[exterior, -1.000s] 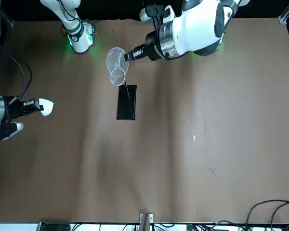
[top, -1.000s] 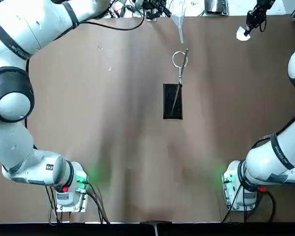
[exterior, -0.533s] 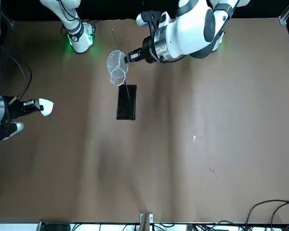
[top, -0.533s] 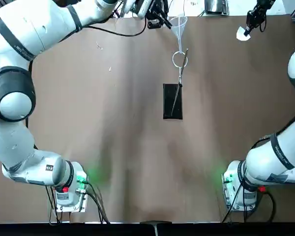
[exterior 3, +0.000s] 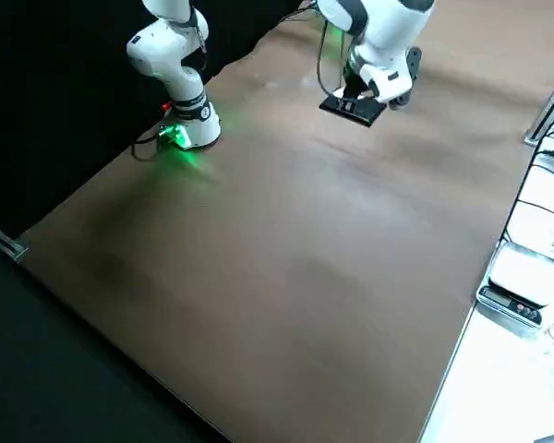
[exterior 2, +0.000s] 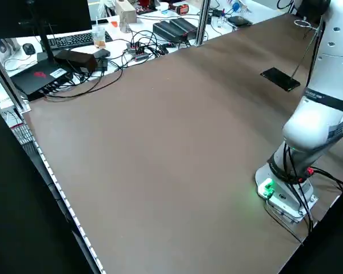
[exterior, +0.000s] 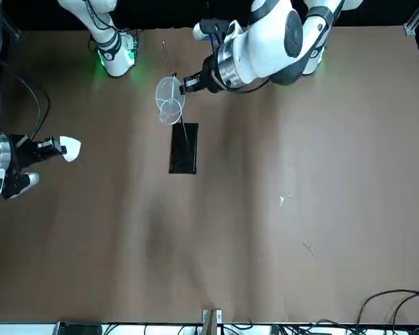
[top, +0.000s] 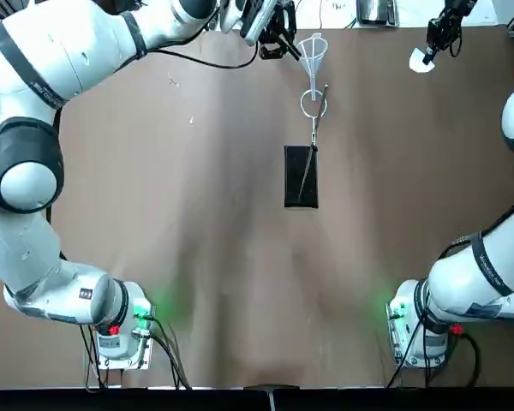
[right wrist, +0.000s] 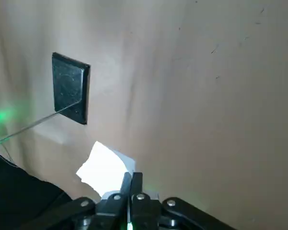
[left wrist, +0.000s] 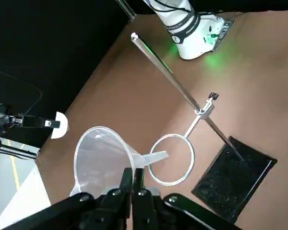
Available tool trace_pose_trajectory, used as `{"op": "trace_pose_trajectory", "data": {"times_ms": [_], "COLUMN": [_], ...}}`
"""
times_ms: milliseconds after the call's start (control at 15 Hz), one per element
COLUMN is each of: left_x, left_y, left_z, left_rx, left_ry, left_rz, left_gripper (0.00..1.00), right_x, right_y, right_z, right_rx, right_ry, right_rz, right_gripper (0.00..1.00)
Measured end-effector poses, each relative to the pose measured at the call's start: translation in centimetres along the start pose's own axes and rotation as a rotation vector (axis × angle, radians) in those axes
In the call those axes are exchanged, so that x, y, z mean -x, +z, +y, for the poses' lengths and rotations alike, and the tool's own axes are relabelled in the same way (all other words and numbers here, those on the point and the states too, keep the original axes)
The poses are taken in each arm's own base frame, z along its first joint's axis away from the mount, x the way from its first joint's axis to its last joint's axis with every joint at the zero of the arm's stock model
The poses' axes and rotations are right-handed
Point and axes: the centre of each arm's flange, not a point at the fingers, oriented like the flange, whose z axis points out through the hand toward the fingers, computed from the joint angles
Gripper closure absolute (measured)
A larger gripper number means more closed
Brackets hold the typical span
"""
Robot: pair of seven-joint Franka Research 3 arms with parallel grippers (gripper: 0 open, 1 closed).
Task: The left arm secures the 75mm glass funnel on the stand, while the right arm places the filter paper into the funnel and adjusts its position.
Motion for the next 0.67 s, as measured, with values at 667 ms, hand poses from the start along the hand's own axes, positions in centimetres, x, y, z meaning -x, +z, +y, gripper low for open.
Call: {"op": "trace_pose_trajectory", "data": {"times_ms": [667], "left_x": [-0.3], "left_y": [1.6], "left_z": [0.7], "left_rx": [0.054], "left_ry": [0.055], "left_rz": [-0.050], "left_gripper": [0.97], "right_x": [1.2], "right_y": [-1.4], "right_z": [-13.4], "right_rx": [-0.065], "right_ry": [0.100], "right_rz": [0.002], "right_gripper": [0.99]}}
